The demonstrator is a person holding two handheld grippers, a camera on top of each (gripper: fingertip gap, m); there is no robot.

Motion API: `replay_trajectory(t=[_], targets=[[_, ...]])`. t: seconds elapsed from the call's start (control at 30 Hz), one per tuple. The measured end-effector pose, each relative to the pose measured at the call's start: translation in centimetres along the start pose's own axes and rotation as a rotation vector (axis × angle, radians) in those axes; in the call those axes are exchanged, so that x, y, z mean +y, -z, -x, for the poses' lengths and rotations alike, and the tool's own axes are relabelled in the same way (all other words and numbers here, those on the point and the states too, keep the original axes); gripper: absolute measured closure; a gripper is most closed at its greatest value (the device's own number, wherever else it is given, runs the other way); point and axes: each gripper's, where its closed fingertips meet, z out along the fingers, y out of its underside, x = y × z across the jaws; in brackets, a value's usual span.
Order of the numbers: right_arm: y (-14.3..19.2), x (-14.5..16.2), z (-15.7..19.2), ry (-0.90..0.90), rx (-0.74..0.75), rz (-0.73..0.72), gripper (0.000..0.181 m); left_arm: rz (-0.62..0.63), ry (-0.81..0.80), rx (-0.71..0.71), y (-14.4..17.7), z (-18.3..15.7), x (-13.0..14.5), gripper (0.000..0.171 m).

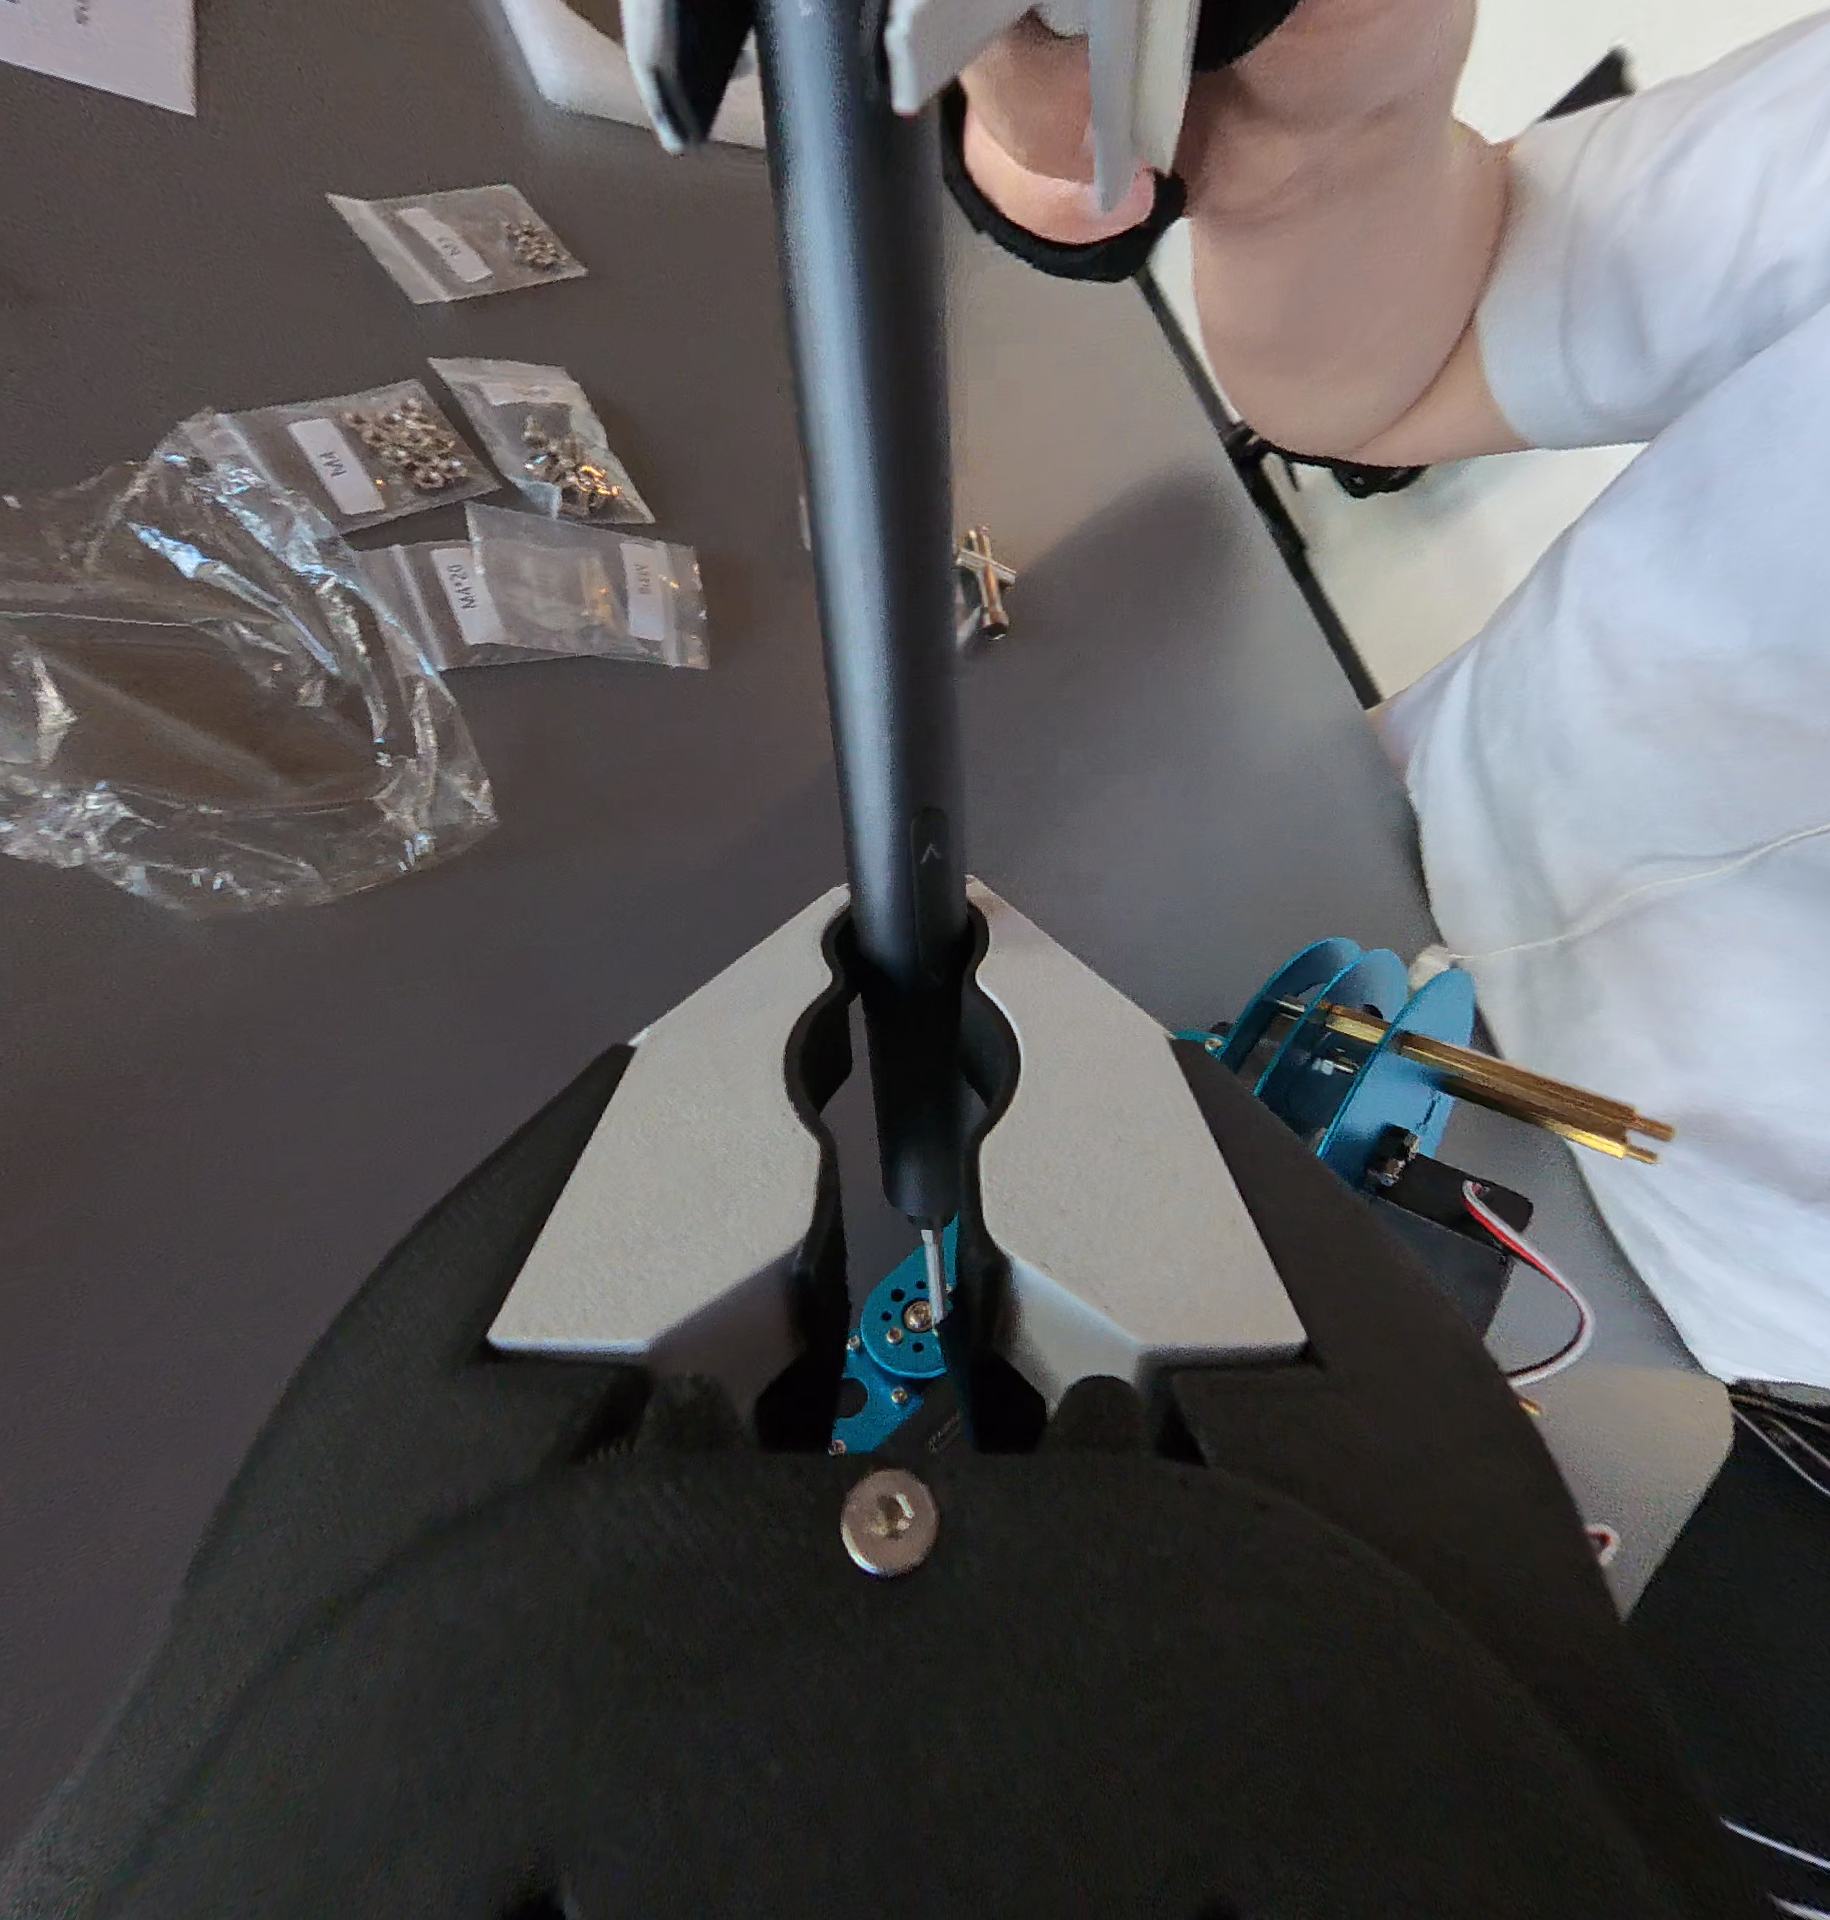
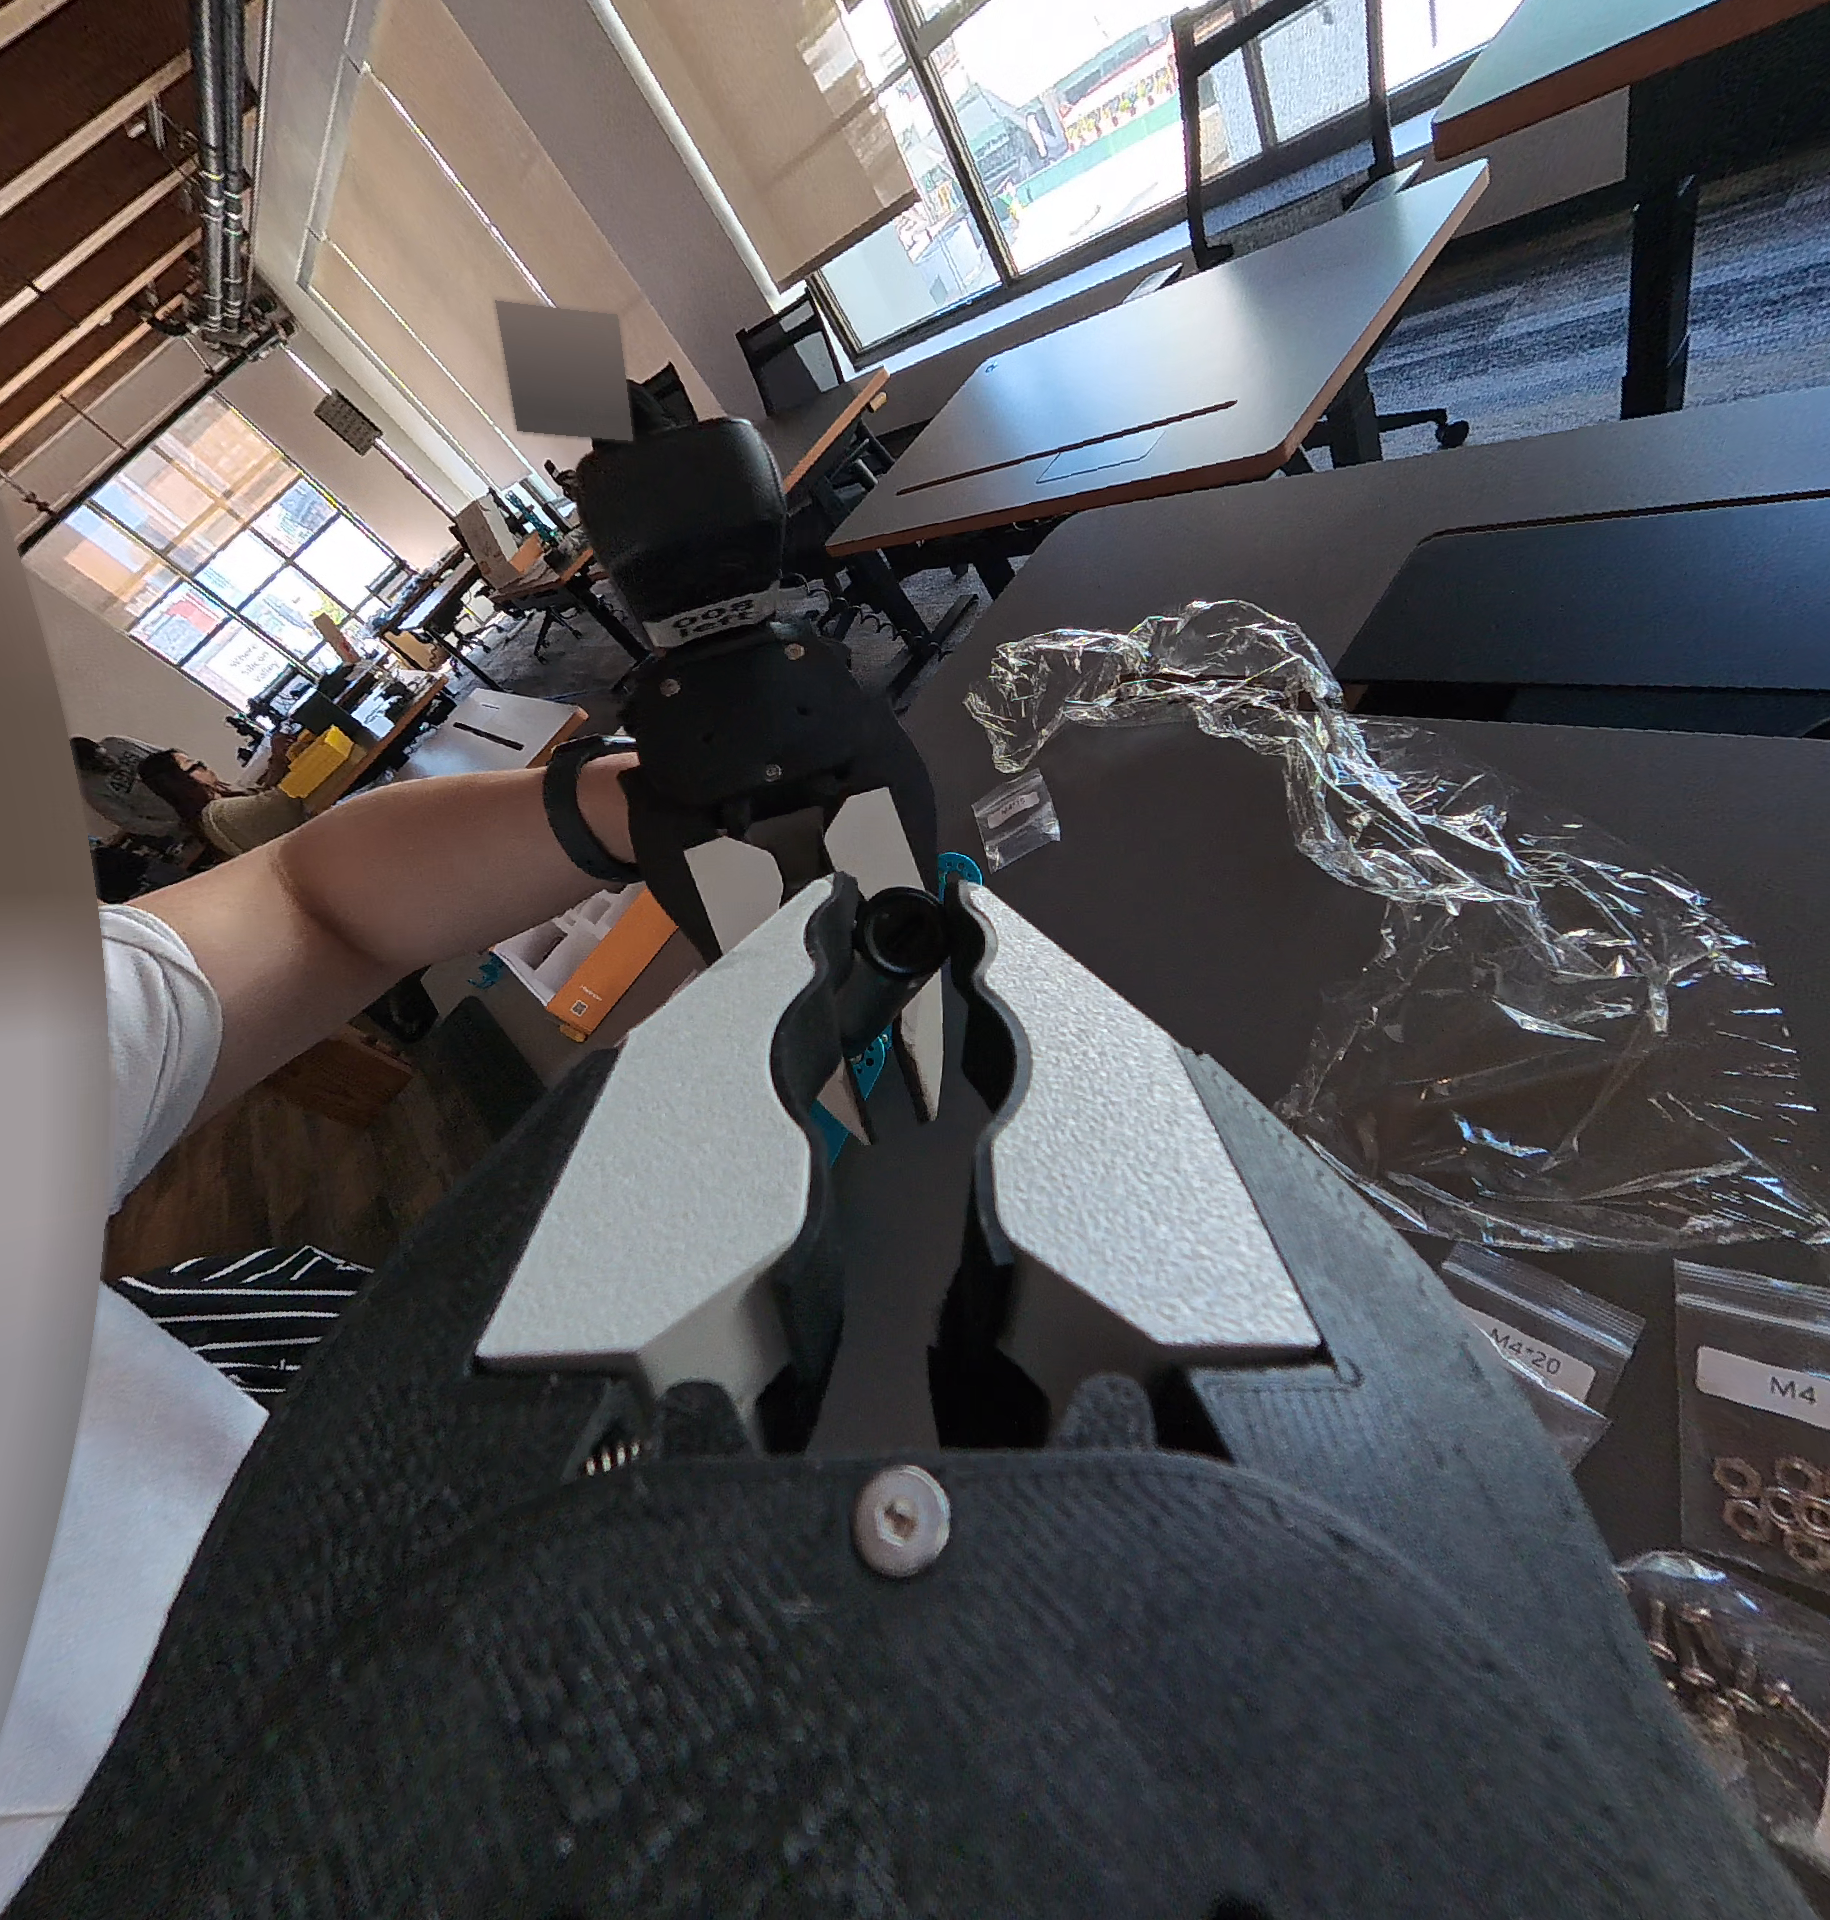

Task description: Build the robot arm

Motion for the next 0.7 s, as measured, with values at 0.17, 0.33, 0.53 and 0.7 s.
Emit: replay_trajectory(t=[0.17, 0.33, 0.53, 0.7], targets=[[-0.17, -0.20, 0.13, 0.017, 0.014, 0.007, 0.163, -0.010, 0.034, -0.052, 0.38, 0.10, -0.21, 0.156], [-0.35, -0.38, 0.11, 0.021, 0.024, 0.006, 0.163, -0.008, -0.001, -0.129, 0.47, 0.41, -0.39, 0.159], [-0.49, -0.63, 0.41, 0.024, -0.029, -0.022, 0.163, -0.036, 0.025, -0.076, 0.55, 0.20, -0.49, 0.160], [-0.63, -1.00, 0.22, 0.077, -0.072, -0.121, 0.133, -0.069, 0.035, -0.030, 0.60, 0.04, -0.60, 0.160]])
